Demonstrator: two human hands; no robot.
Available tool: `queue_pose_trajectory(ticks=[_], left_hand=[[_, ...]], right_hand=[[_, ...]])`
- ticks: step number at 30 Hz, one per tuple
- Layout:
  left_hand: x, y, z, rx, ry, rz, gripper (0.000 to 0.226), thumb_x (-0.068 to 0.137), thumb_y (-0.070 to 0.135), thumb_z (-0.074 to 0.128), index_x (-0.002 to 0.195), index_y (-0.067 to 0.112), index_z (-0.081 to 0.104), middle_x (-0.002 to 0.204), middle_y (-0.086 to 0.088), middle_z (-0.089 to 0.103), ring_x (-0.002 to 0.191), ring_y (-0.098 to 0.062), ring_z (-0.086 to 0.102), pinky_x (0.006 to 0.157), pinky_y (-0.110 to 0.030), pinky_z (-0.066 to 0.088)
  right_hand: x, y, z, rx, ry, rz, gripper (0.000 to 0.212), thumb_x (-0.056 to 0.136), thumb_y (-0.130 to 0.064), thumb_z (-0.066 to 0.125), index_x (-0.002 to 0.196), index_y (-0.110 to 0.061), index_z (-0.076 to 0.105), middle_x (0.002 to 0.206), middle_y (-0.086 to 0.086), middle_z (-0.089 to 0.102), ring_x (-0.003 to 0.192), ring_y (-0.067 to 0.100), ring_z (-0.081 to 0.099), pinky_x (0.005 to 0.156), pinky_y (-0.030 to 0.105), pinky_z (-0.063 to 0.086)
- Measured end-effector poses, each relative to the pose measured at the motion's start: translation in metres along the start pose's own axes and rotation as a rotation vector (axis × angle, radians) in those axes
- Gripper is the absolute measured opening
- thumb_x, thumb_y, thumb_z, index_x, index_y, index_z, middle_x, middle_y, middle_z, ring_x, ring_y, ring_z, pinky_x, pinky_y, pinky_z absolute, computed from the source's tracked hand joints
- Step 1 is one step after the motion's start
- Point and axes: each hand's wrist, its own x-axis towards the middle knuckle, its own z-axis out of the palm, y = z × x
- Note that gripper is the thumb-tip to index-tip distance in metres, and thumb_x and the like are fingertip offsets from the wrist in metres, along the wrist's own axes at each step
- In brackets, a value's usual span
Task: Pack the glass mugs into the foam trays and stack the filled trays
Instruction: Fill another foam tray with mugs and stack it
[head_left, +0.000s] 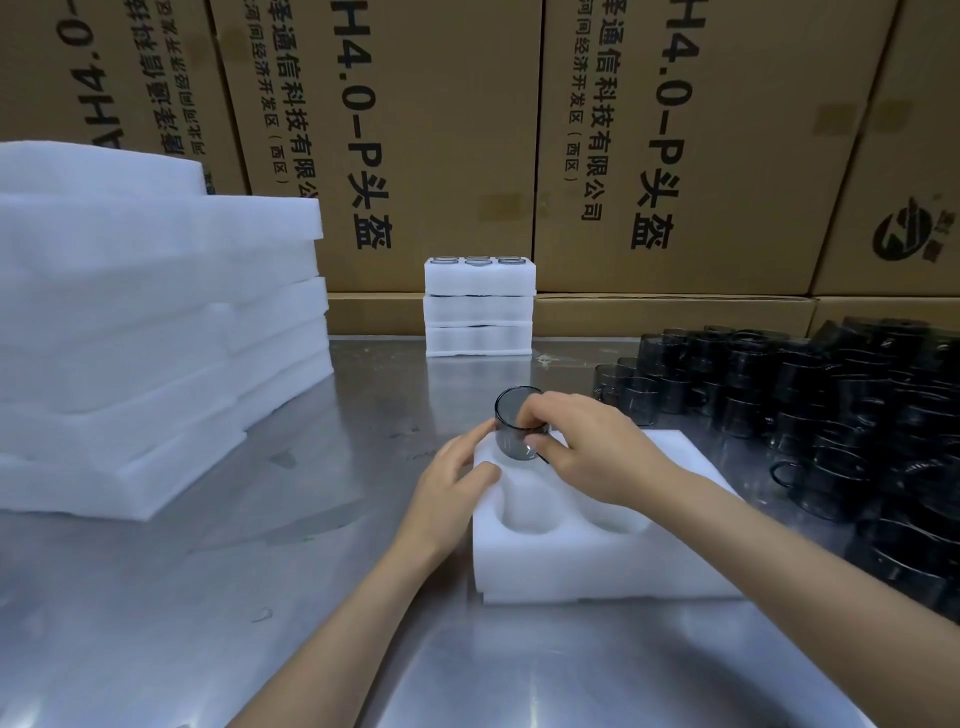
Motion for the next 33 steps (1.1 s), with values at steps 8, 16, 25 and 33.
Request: queue_pose_trajectory(ticks=[8, 16, 25, 33], left_hand=[[0.0, 0.001, 0.001, 0.019, 0.008, 0.002, 0.059, 0.07, 0.026, 0.043, 0.127, 0.037, 0.054, 0.125, 0.014, 0.058, 0.118, -0.009, 0.049, 0.103, -0.037, 0.039], [0.0, -0.001, 0.001, 0.005, 0.015, -0.01, 0.061, 0.072, 0.027, 0.045, 0.132, 0.031, 0.051, 0.133, 0.011, 0.053, 0.125, -0.01, 0.045, 0.106, -0.04, 0.037], [-0.01, 0.012, -0.011, 0.226, -0.013, 0.269, 0.05, 0.084, 0.035, 0.042, 0.132, 0.048, 0.034, 0.144, 0.023, 0.036, 0.134, 0.007, 0.027, 0.113, -0.023, 0.022], [-0.013, 0.013, -0.011, 0.455, -0.157, 0.258, 0.052, 0.081, 0.038, 0.034, 0.127, 0.034, 0.056, 0.13, 0.031, 0.043, 0.137, 0.004, 0.027, 0.116, -0.028, 0.016]], right_hand=[[-0.008, -0.006, 0.0, 0.025, -0.038, -0.022, 0.011, 0.094, -0.021, 0.048, 0.09, -0.031, 0.046, 0.091, -0.015, 0.054, 0.09, 0.016, 0.045, 0.078, 0.037, 0.042], [-0.006, -0.009, 0.0, 0.022, -0.108, 0.119, 0.01, 0.095, -0.029, 0.045, 0.093, -0.036, 0.052, 0.093, -0.013, 0.062, 0.088, 0.016, 0.053, 0.073, 0.033, 0.042], [-0.015, 0.006, -0.001, 0.192, -0.039, 0.141, 0.042, 0.1, -0.036, 0.033, 0.141, -0.039, 0.037, 0.147, -0.024, 0.033, 0.136, -0.001, 0.028, 0.111, 0.027, 0.025], [-0.021, 0.01, 0.014, 0.004, -0.307, 0.148, 0.046, 0.103, -0.036, 0.023, 0.149, -0.033, 0.023, 0.156, -0.02, 0.011, 0.143, 0.0, 0.007, 0.112, 0.021, 0.01]])
